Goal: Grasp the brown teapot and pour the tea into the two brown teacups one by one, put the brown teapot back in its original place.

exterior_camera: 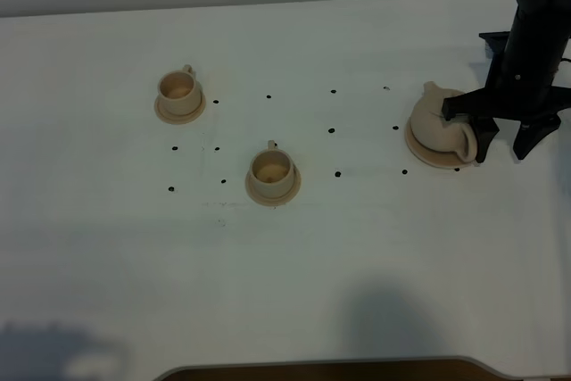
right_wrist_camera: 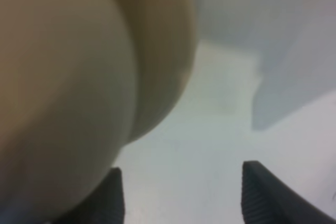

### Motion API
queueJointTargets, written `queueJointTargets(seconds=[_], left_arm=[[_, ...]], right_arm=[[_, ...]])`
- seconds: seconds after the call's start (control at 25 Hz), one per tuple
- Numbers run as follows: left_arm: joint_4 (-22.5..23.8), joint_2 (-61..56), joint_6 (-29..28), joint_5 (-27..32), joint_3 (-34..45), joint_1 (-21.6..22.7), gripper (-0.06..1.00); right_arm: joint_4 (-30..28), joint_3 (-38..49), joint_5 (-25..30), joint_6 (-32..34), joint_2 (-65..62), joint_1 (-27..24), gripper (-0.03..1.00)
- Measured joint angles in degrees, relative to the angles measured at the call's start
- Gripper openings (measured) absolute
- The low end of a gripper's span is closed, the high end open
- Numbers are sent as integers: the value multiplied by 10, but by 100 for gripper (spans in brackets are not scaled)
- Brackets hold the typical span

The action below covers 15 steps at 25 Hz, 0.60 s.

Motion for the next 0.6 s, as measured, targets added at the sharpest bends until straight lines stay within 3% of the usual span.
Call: queueJointTargets(seconds=[0.6], left_arm=[[0,0,-1,0,0,0,49]], right_arm=[[-1,40,-6,-5,-44,-1,51]])
